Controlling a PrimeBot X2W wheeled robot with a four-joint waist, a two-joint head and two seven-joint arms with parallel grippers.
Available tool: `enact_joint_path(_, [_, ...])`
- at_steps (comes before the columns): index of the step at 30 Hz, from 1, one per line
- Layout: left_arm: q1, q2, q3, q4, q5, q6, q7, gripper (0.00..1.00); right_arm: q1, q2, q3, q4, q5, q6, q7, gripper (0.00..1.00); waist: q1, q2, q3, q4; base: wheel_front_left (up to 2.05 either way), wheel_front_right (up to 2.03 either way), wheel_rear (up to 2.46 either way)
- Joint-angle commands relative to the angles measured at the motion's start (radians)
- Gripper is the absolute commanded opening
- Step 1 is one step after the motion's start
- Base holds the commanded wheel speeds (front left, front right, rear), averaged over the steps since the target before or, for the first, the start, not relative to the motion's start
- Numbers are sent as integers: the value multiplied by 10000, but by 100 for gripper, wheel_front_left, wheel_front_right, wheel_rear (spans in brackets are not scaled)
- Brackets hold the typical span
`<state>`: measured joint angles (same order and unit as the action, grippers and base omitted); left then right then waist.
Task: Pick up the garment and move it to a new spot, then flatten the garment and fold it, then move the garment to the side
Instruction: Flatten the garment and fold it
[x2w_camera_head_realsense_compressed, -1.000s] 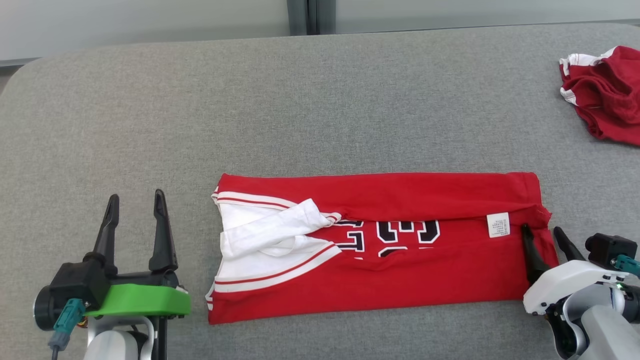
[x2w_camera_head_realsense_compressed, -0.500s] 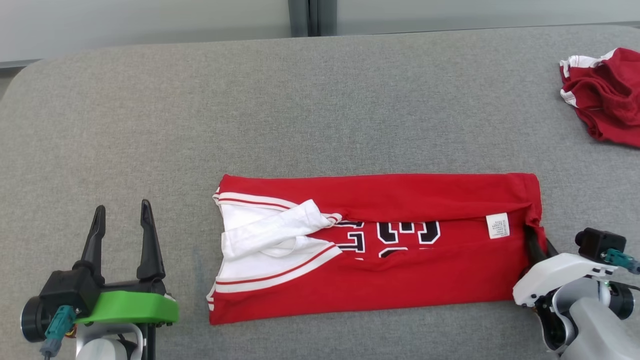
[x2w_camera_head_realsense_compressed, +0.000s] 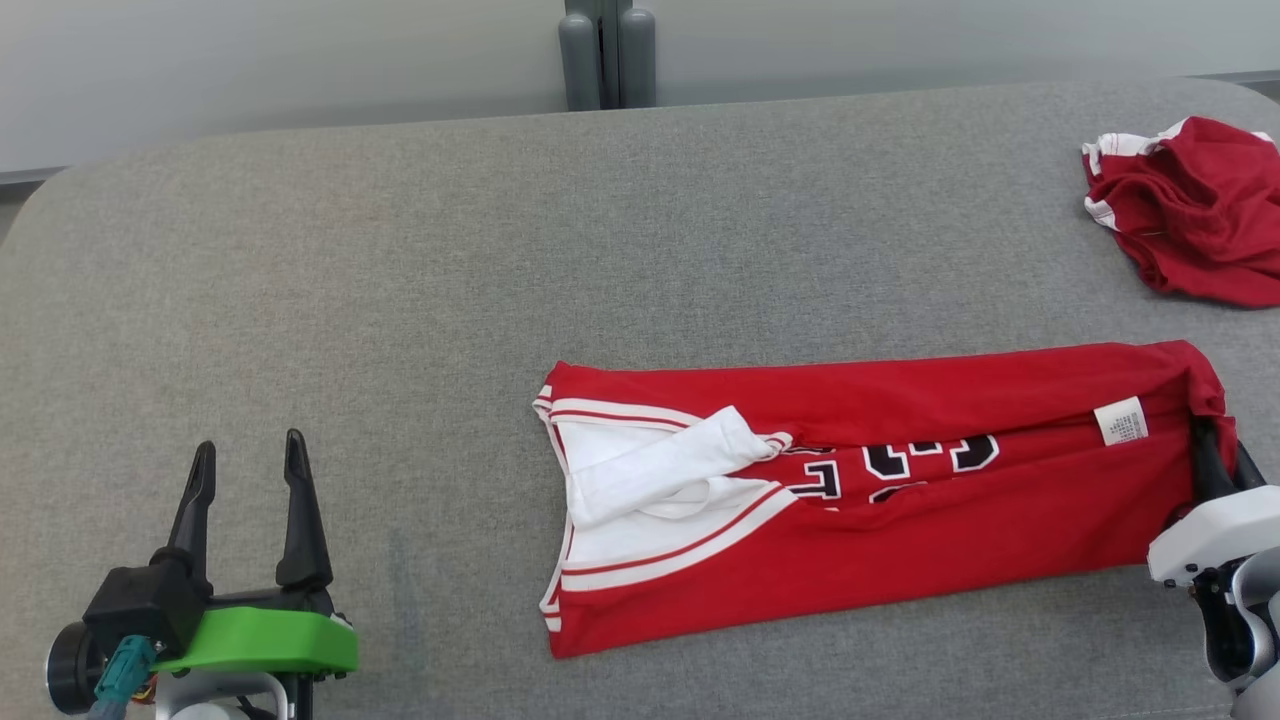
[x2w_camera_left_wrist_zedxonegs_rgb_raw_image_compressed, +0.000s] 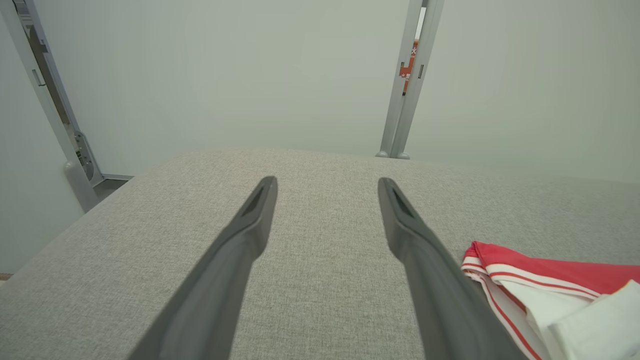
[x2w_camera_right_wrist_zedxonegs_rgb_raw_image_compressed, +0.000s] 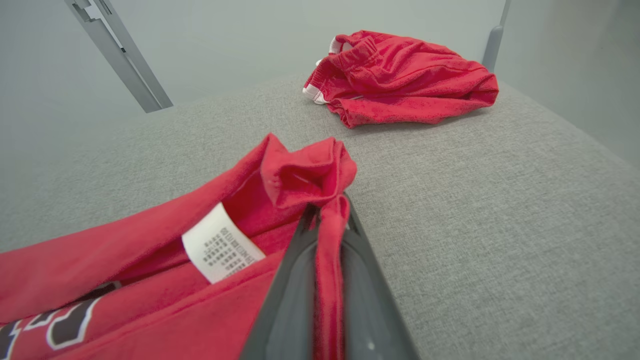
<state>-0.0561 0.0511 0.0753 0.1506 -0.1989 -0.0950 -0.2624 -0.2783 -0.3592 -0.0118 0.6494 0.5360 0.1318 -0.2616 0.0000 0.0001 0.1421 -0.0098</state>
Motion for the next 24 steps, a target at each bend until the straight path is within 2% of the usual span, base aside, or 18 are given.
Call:
enact_joint_path(1, [175, -1, 43, -40, -37, 68, -24, 100, 128, 18, -59, -178, -138, -25, -40, 0, 0, -1, -86, -59, 0, 0, 0])
enact_joint_path(11, [311, 1, -33, -24, -77, 91, -24, 100, 324, 627, 535, -2078, -774, -22, -35, 0, 0, -1, -309, -34, 0, 0, 0])
enact_joint_path(17, [347, 1, -112, 3, -156, 124, -24, 100, 461, 860, 1508, -3119, -975, -22, -17, 0, 0, -1, -364, 170, 0, 0, 0])
enact_joint_path(24, [285, 2, -315, 7, -233, 206, -24, 100, 247, 1128, 2504, -3728, -1140, -22, 204, 0, 0, -1, -362, 517, 0, 0, 0])
